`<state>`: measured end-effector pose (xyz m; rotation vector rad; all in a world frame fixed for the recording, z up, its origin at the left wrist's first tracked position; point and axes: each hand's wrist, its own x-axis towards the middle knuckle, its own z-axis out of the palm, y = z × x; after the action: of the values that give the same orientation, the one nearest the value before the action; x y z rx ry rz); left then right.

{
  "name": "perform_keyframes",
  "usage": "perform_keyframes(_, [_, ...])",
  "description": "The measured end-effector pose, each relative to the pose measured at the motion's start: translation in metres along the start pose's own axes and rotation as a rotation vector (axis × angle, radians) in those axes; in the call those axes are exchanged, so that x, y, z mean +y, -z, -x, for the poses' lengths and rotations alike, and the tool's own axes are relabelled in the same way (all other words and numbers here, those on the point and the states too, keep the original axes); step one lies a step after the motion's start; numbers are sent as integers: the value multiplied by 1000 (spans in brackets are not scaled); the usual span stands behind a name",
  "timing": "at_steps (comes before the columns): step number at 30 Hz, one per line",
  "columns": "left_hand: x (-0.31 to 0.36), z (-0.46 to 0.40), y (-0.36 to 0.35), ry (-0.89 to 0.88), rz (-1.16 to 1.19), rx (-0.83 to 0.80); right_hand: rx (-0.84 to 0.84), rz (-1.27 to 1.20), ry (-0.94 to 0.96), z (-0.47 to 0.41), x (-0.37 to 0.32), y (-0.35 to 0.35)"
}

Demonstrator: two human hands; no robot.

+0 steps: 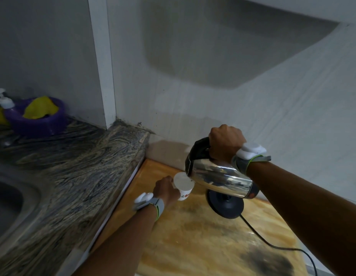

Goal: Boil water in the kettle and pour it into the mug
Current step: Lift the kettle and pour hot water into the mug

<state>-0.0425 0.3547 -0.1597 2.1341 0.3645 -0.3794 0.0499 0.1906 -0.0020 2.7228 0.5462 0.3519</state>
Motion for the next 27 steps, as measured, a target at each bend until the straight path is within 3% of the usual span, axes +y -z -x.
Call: perform_keyframes(27, [1,2,2,-8,-34,-24,-37,1,49,2,-11,11])
